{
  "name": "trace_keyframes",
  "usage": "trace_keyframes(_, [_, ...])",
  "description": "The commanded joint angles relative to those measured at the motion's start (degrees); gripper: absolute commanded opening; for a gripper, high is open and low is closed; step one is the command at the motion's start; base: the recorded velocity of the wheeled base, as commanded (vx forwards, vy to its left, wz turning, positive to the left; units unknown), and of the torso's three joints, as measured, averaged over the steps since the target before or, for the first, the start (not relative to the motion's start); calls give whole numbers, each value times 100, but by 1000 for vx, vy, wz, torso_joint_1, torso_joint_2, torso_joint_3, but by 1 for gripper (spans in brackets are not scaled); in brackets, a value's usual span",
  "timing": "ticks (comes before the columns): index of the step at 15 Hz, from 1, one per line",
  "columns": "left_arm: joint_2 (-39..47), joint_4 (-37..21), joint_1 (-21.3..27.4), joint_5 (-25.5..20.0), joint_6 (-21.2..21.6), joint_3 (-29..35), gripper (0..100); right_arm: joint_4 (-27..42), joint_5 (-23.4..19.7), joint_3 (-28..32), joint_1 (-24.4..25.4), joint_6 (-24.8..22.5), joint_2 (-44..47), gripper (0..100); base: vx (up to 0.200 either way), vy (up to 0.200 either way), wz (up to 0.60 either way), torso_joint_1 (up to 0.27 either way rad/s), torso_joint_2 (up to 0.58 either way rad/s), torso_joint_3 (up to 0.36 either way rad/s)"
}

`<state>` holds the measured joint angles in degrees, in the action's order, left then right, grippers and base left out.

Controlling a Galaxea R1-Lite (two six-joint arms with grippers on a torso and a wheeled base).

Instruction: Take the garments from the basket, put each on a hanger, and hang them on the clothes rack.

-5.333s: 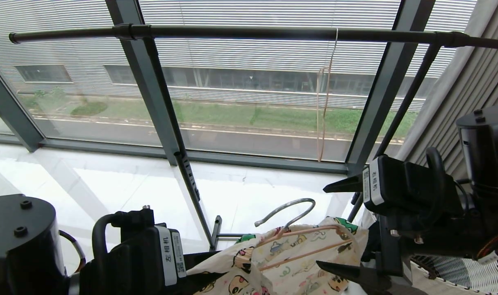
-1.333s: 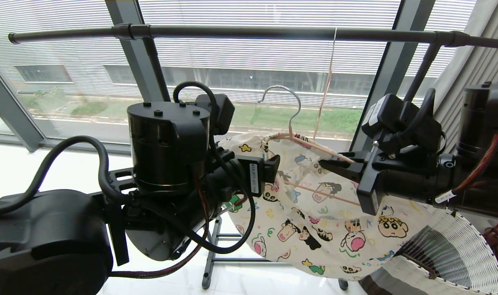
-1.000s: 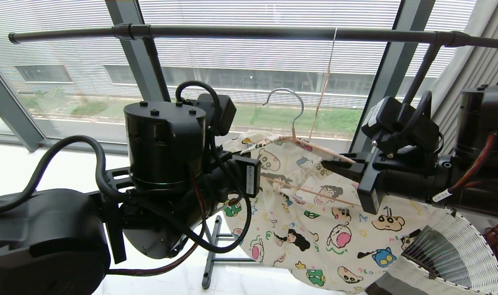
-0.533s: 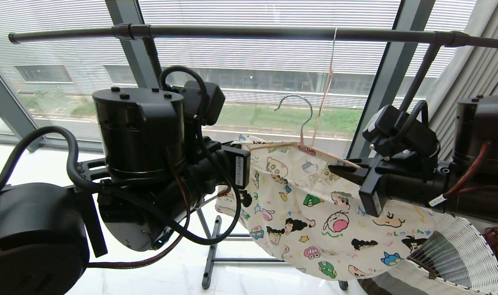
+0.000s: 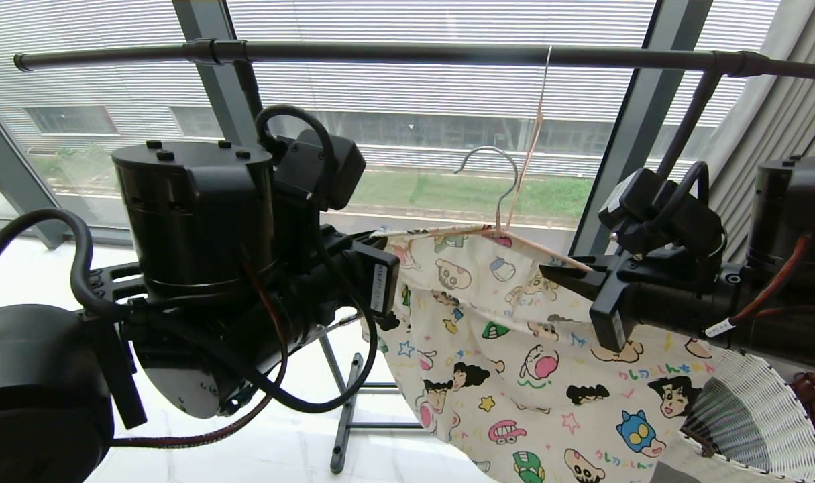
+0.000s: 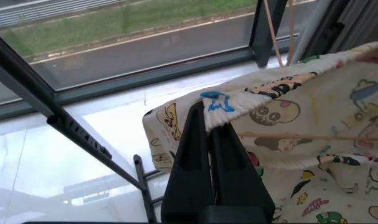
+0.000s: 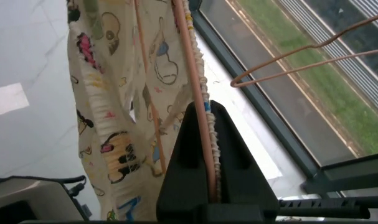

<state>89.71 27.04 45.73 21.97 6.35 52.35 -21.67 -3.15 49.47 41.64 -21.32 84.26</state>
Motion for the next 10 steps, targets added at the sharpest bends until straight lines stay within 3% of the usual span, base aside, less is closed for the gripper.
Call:
trace_keyframes(1, [-68, 3, 261, -131, 15, -40, 100, -12, 95, 1, 2, 40, -6, 0, 0, 0, 0, 0, 0, 0])
trace_keyframes(8, [-279, 3, 138, -184, 94, -436, 100, -135, 358, -104, -139, 278, -164, 0, 0, 0, 0, 0, 0, 0])
trace_keyframes(10, [-481, 3, -134, -193, 525, -884, 100, -118, 358, -456, -429, 278, -481, 0, 0, 0, 0, 0, 0, 0])
